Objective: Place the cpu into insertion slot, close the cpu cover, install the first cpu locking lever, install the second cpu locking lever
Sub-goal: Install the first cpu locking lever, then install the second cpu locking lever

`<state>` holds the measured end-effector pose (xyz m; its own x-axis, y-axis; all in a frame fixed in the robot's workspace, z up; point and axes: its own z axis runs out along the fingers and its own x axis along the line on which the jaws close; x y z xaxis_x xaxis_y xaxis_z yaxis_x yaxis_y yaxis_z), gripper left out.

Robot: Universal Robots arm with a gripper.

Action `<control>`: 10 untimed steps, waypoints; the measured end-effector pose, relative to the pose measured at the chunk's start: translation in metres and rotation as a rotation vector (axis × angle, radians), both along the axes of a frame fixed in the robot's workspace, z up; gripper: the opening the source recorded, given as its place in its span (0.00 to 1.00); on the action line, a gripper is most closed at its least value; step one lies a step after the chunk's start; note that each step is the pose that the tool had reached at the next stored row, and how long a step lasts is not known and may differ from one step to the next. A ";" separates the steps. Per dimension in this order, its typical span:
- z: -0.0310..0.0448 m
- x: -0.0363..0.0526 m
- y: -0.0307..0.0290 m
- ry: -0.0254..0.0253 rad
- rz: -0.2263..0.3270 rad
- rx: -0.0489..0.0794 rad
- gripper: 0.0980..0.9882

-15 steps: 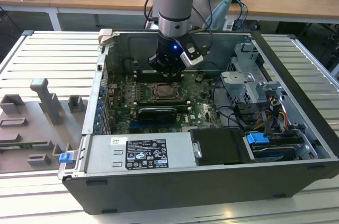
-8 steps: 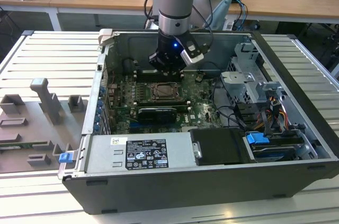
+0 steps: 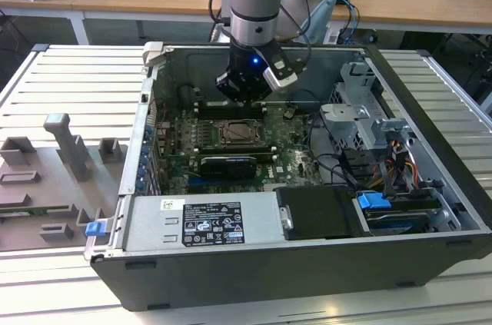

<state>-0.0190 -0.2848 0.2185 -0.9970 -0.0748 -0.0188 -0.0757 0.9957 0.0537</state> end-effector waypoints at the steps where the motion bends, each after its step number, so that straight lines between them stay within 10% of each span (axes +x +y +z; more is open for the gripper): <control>1: 0.0000 0.0000 -0.0003 0.0000 0.000 0.000 0.01; 10: 0.0001 0.0000 -0.0035 0.0001 0.000 0.000 0.01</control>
